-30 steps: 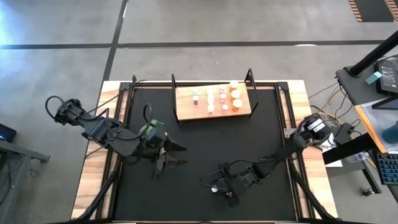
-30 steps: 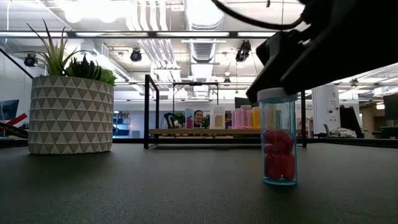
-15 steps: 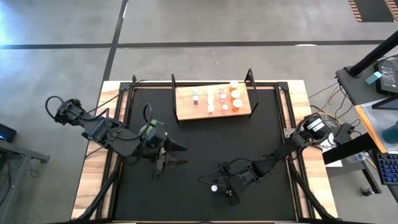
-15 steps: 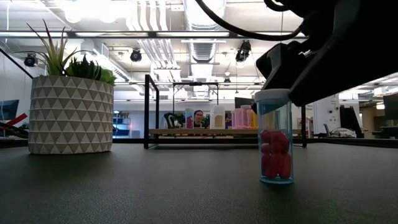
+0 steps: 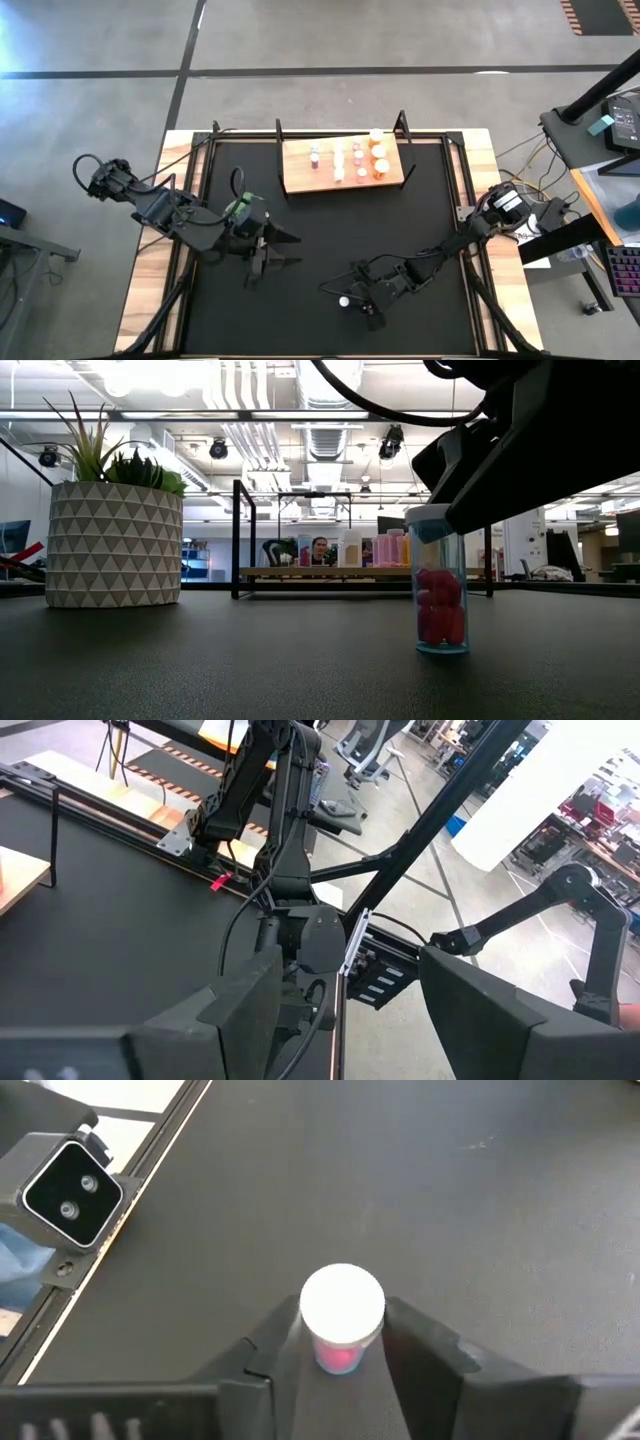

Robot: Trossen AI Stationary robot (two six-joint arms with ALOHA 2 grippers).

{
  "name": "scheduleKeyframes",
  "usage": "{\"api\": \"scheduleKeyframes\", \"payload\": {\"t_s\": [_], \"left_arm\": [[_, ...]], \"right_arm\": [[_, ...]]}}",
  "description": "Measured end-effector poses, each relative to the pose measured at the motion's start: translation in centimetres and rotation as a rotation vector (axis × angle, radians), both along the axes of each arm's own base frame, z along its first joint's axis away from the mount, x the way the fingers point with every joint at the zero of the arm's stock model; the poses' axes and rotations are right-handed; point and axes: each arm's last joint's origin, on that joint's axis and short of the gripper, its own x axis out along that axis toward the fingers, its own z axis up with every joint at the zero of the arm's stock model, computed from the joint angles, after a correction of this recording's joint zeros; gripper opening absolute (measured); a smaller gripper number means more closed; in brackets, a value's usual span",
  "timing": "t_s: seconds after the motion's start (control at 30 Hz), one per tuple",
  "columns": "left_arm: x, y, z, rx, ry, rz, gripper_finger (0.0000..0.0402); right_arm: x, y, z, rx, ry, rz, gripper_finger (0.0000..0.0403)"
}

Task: Pick and place medicine bottles onto shelf by color
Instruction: Put the blue pill bottle on the shelf aligned with the other blue pill bottles

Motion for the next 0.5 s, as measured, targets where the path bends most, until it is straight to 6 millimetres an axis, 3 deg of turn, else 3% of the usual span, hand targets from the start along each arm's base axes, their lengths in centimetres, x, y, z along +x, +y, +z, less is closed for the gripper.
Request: {"api": "scheduleKeyframes", "payload": {"t_s": [0.17, 0.5], "left_arm": [[0.0, 0.0, 0.0, 0.001, 0.0, 0.0, 0.0219], [0.0, 0.0, 0.0, 0.001, 0.0, 0.0, 0.0219]], "right_arm": [[0.0, 0.0, 0.0, 0.0, 0.0, 0.0, 0.0092], [1.3, -2.0, 0.3, 0.014, -0.025, -0.066, 0.0106]]}}
